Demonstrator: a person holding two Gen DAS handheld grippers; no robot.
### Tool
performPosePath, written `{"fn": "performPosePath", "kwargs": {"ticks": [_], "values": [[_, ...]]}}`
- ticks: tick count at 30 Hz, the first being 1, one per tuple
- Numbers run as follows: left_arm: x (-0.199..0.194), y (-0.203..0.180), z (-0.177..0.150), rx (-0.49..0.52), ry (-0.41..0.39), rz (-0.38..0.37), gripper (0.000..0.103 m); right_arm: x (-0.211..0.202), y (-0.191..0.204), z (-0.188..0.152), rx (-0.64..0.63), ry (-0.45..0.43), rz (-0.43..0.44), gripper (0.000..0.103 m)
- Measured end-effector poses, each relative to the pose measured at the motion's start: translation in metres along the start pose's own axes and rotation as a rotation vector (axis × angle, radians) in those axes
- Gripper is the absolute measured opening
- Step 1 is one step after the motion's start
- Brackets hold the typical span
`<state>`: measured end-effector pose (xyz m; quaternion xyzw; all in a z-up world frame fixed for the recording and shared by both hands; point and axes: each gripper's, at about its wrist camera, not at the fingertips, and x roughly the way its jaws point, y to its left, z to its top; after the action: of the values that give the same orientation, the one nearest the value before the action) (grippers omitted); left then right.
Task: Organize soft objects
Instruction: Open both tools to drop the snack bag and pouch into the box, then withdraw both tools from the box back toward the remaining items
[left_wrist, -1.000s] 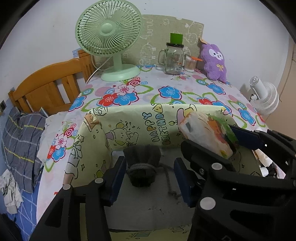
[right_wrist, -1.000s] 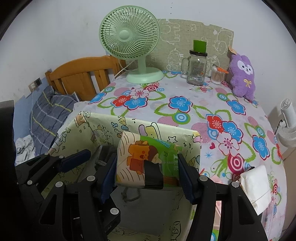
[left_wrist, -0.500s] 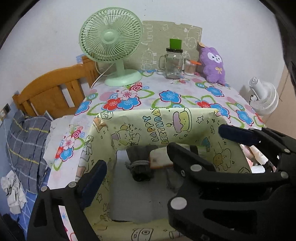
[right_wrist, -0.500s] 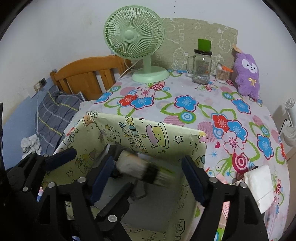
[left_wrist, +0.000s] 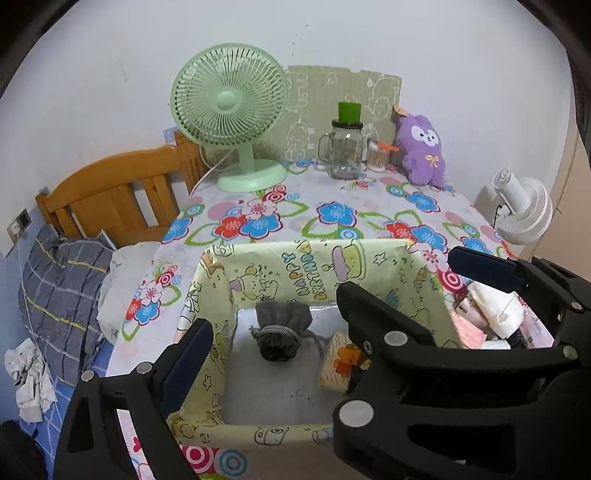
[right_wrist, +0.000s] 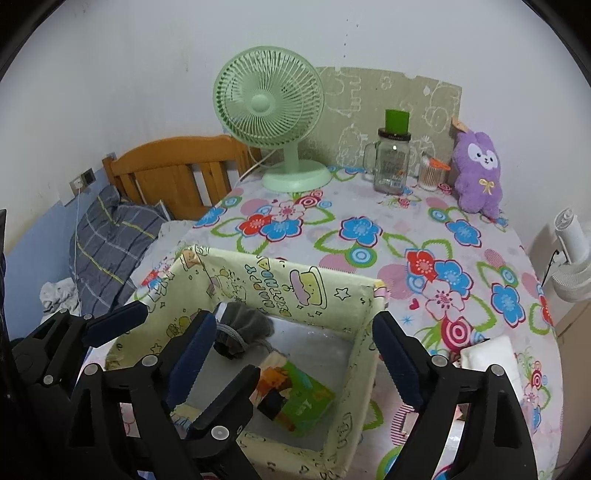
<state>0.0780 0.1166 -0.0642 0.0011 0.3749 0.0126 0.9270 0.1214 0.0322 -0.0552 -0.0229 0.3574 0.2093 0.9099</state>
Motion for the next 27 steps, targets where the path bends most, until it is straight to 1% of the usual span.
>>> {"fn": "performPosePath", "kwargs": {"ticks": [12,16,27], "values": [[-0.035,-0.022,0.004,-0.004,-0.064,-0.019,0.096,-0.045,-0.009,0.0,-0.01,-0.085,-0.011,0.091],[-0.046,-0.031,0.004,0.0,-0.089,-0.012,0.096,-0.061,-0.014,-0.002,-0.008,-0.118,-0.033,0.091],[-0.065,-0.061,0.005,0.017,-0.145,-0.019,0.096,-0.095,-0.039,-0.011,0.017,-0.167,-0.074,0.091]]}}
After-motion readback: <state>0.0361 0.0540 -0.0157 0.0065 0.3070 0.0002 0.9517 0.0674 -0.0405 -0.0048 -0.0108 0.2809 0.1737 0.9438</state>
